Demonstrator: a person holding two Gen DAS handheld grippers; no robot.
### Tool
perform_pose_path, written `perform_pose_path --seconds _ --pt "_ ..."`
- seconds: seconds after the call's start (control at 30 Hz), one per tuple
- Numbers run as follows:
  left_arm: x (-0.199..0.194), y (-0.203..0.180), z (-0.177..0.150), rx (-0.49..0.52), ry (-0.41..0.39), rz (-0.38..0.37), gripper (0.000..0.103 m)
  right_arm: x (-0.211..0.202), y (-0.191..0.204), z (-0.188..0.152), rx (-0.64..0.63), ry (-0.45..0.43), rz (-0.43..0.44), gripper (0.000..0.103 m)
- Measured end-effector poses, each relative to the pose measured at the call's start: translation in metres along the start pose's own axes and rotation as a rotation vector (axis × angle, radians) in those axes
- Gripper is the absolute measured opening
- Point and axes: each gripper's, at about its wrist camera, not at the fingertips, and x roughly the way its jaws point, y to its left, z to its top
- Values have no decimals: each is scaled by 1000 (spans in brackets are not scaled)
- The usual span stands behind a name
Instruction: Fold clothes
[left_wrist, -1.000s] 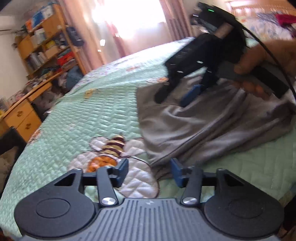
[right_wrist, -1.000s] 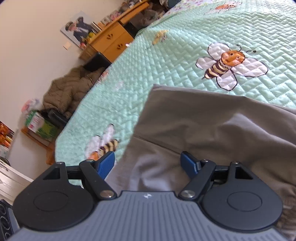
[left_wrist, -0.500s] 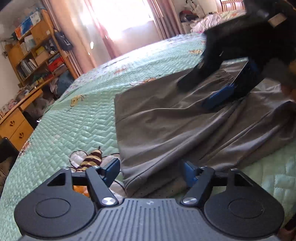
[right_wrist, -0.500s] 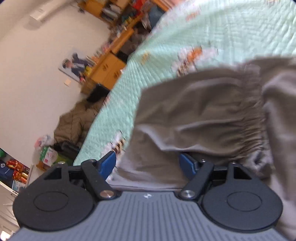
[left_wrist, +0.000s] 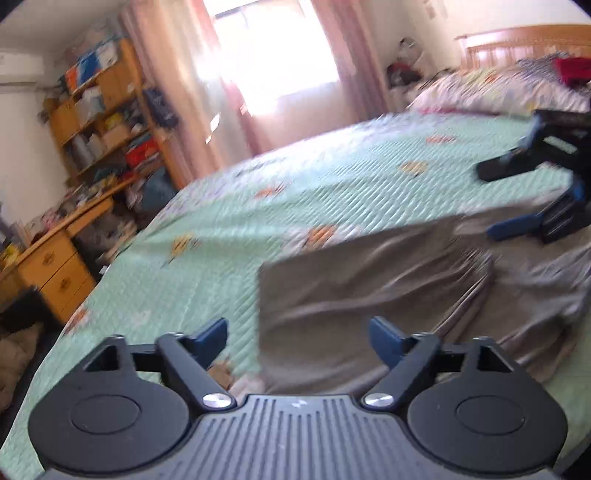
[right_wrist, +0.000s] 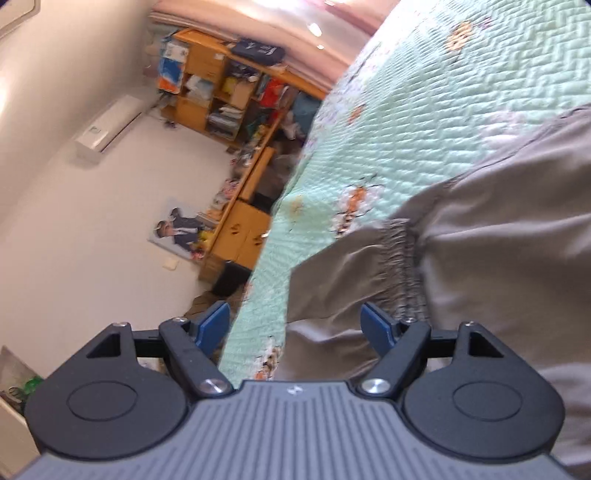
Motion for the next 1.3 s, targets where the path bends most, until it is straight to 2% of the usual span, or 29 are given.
perform_pose_path --seconds 0.03,0.1,0.17,0.2,0.33,0.4,0.53,0.63,0.73,0.83,0.97,1.17,1.3 --pt "4 -7 1 16 1 -10 88 4 0 0 -9 11 -17 79" --pt "25 -17 -5 35 73 -54 88 11 -8 -4 -13 49 -123 79" --pt "49 -25 -14 47 169 -96 86 4 -16 -7 26 34 -104 79" --pt "56 -28 -20 42 199 -101 85 -3 -16 -6 37 16 -88 79" --pt "56 -18 -25 -44 202 -111 87 -56 -4 -5 -25 -108 -85 79" --pt "53 -18 -22 -66 217 -98 88 -90 -4 -7 -39 -173 -115 79" --pt "34 -25 -11 -112 215 -46 102 -148 -11 -18 -1 -297 -280 79" --pt "21 -30 3 -169 218 -74 102 -182 -20 -27 34 -340 -413 79" --pt "15 -39 15 -175 235 -88 102 -193 -31 -27 75 -342 -501 79" --pt "13 -50 21 -153 256 -75 102 -191 -35 -29 49 -345 -519 79" --pt "15 -52 26 -163 292 -56 102 -187 -32 -32 -14 -294 -497 79" --pt "32 -45 35 -193 333 -4 102 -142 8 -27 -264 -194 -453 79" --pt "46 -48 38 -173 351 24 102 -108 29 -24 -397 -154 -525 79"
